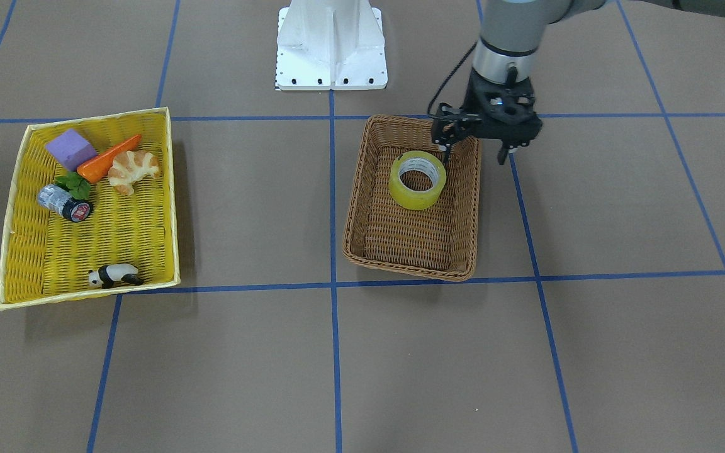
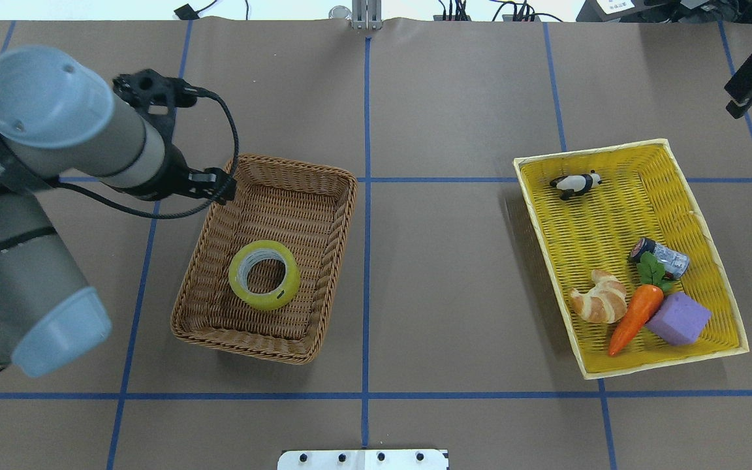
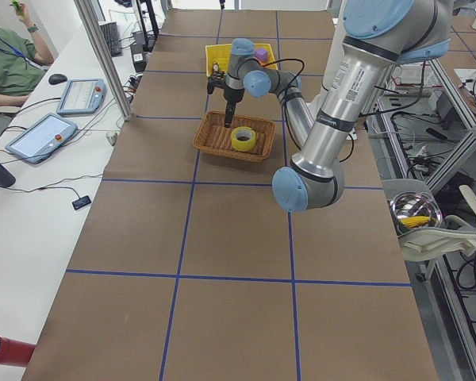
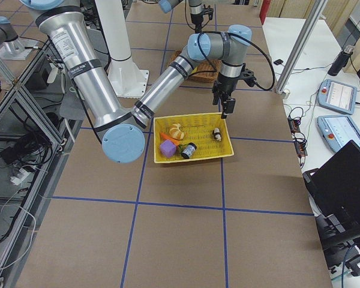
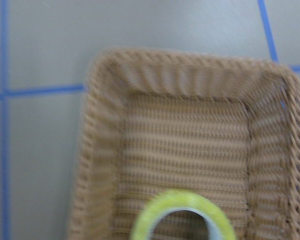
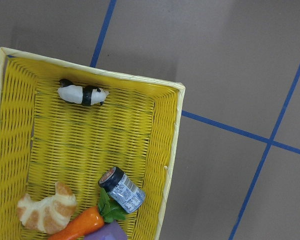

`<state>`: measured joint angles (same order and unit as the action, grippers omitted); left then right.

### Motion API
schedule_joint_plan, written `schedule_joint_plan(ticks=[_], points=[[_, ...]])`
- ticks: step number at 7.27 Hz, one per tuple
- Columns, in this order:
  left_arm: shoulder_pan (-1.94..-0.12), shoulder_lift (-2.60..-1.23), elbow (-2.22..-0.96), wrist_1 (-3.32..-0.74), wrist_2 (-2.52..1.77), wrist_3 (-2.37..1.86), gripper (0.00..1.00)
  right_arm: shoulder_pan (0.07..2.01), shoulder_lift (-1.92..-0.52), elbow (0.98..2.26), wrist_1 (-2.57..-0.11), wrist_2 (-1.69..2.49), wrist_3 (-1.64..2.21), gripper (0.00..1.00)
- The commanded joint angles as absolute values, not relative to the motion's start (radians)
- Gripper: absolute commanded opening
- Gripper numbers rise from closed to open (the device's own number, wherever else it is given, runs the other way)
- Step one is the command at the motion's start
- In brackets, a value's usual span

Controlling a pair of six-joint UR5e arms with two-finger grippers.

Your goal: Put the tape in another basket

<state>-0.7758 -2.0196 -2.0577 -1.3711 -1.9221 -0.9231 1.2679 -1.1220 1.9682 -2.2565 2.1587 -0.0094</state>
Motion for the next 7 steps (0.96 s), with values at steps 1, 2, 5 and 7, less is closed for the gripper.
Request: schedule_joint_plan(ticks=[1, 2, 5, 7], points=[[-0.99, -1.865, -2.063, -1.361, -2.063, -0.635, 0.98, 1.272, -1.217, 1.962, -2.026, 2.157, -0.015, 1.0], [-1.085, -1.792, -2.062, -1.37, -2.091, -0.552, 0.98, 1.278, -1.305, 1.951, -1.955, 2.158, -0.009, 1.0], [-1.351, -1.625, -2.017, -1.376, -2.184, -0.392, 0.98, 1.416, -1.395, 1.787, -1.865, 2.307, -0.081, 1.0], [-1.46, -1.612, -1.877, -1.374, -2.197, -0.122, 0.98, 1.454, -1.504, 1.764, -1.772, 2.306, -0.127, 1.0]])
